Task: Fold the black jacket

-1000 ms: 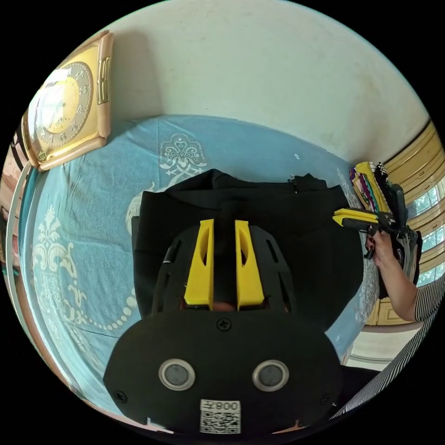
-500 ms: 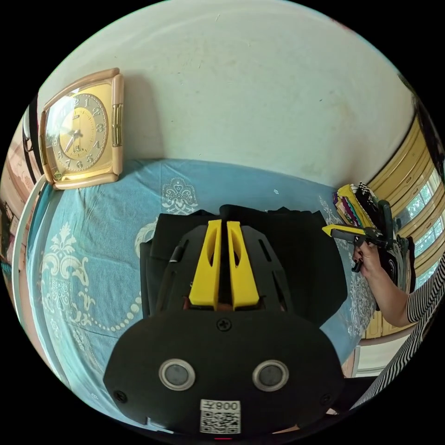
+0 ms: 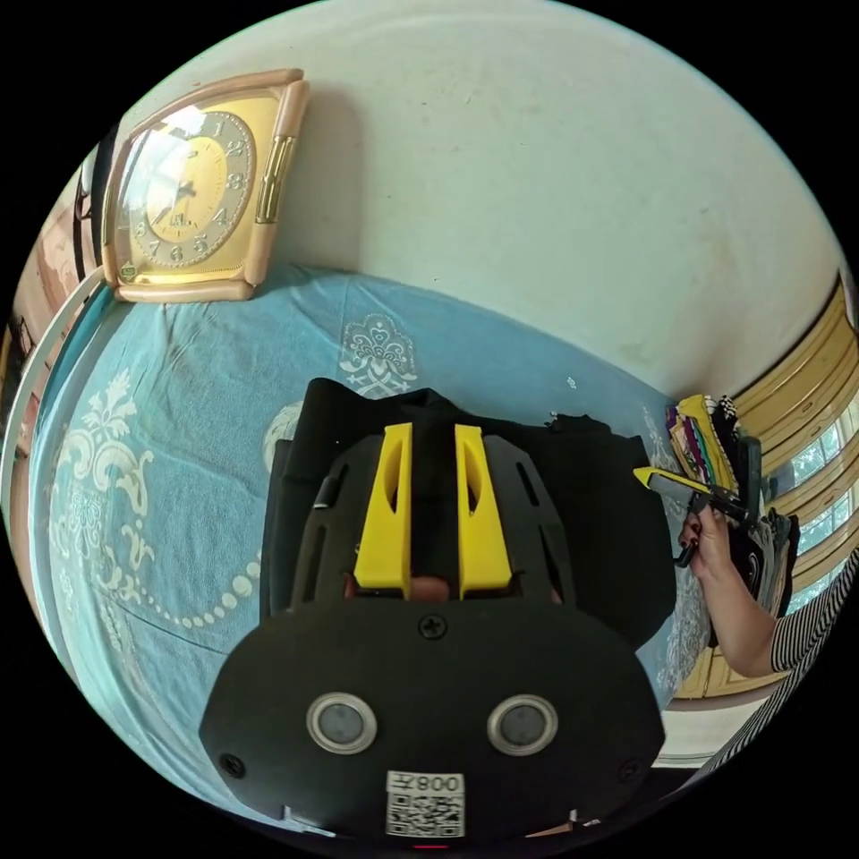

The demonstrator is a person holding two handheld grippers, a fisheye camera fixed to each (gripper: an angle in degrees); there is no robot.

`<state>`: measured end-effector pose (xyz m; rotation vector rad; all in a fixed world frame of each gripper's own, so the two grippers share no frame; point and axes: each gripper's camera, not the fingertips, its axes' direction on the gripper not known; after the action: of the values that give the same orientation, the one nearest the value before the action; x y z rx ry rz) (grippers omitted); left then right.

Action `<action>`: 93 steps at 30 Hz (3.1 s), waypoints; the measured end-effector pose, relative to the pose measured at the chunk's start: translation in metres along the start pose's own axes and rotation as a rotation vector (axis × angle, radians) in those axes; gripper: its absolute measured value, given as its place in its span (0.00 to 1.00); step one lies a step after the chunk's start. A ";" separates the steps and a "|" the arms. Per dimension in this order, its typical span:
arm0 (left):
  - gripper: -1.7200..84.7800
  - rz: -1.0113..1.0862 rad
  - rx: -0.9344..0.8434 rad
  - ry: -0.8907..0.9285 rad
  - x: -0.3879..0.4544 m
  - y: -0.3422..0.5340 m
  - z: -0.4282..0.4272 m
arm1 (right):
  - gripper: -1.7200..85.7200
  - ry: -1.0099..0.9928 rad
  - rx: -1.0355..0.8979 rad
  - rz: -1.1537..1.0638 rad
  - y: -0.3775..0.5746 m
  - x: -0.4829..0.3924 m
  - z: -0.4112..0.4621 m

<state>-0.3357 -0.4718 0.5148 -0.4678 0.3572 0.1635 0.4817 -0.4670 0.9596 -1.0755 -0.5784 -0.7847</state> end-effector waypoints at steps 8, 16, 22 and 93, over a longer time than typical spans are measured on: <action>0.04 0.067 -0.130 -0.216 -0.013 0.020 0.023 | 0.02 0.069 -0.025 -0.077 0.005 -0.022 0.003; 0.02 0.011 -0.131 -0.176 -0.039 0.028 0.014 | 0.02 -0.007 -0.049 -0.030 0.000 -0.006 0.018; 0.02 0.122 -0.112 -0.073 -0.014 0.061 -0.046 | 0.02 0.004 0.022 -0.057 0.011 -0.018 -0.019; 0.10 -0.033 -0.016 -0.027 -0.077 0.306 -0.124 | 0.13 0.010 -0.645 -0.263 -0.208 -0.387 0.244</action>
<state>-0.5158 -0.2655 0.3141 -0.4865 0.3213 0.1402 0.0721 -0.1878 0.8754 -1.6008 -0.4707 -1.2549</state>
